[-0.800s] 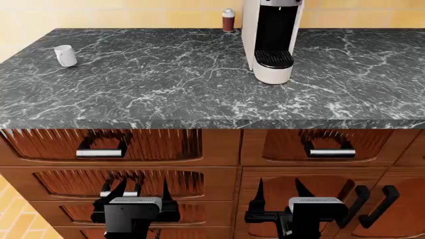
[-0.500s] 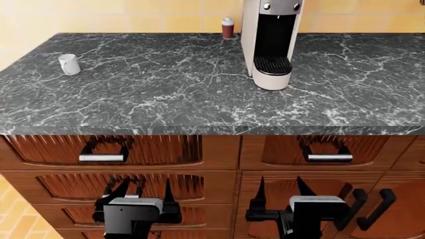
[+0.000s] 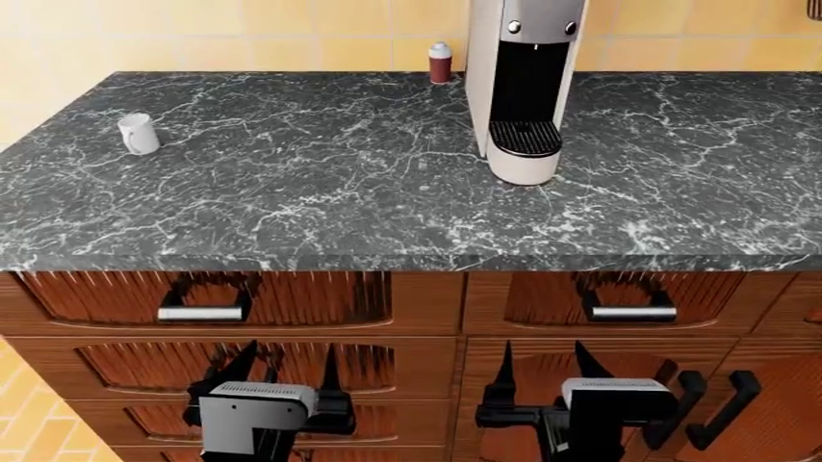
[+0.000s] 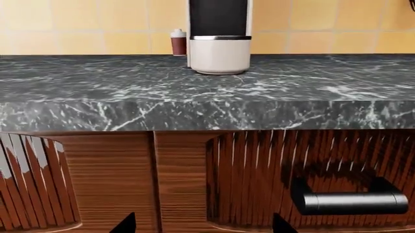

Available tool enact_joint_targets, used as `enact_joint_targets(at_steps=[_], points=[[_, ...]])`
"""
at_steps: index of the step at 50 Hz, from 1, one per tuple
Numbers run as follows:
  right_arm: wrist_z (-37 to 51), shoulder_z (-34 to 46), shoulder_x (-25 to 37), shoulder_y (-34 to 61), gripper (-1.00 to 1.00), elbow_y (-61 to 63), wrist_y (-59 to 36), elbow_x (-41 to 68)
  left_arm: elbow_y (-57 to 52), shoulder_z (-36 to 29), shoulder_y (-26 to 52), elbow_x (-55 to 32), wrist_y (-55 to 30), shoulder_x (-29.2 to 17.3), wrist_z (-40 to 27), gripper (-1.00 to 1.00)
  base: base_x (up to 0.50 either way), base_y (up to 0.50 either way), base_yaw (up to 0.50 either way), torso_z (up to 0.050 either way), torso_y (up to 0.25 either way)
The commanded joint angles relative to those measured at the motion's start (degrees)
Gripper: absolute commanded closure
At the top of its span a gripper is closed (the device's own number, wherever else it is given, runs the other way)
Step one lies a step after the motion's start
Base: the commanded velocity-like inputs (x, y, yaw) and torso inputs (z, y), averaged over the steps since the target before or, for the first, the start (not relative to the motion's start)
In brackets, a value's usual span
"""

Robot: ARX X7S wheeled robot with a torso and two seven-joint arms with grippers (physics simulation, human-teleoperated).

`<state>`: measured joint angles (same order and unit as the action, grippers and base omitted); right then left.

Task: A wet mug is on the counter and needs to be dried. Pick it up and place it upside down in the open cabinet.

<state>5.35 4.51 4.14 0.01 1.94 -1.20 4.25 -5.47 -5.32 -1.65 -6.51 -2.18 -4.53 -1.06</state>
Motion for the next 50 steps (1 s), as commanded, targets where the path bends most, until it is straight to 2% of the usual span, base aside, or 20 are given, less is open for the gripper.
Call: enact_joint_targets(at_steps=[1,3,9,47,50], points=[[0.57,0.81,0.92,-0.16,-1.00,0.34,0.16,1.41,-0.59,-0.89,-0.21,-1.16,0.31,-0.82,-0.67,-1.00,0.00,0.00,0.00,0.050,0.000],[1.10,1.23,1.16,-0.01,-1.00,0.21,-0.24,0.71,-0.04,-0.62,-0.15,-1.25,1.46,-0.60,-1.26,-1.00,0.00,0.00,0.00,0.048,0.000],[3.16,2.44,1.66,0.38,-1.00,-0.02,-0.74,-1.77,0.47,-0.85,0.82,-1.48,-2.90,-0.57,-2.97,-1.00,0.00,0.49,0.00,0.000,0.000],[4.50,4.37,3.19,0.47,-1.00,-0.60,0.16,1.58,0.44,-3.50,0.75,-4.31,-3.86,-2.82,-4.64,-1.00,0.00,0.50,0.00,0.000,0.000],[4.92,3.78,3.67,0.36,-1.00,2.81,-1.85,2.50,-1.28,-3.10,1.27,-4.25,-5.16,-3.26,-5.67,-1.00,0.00,0.00,0.00,0.000,0.000]])
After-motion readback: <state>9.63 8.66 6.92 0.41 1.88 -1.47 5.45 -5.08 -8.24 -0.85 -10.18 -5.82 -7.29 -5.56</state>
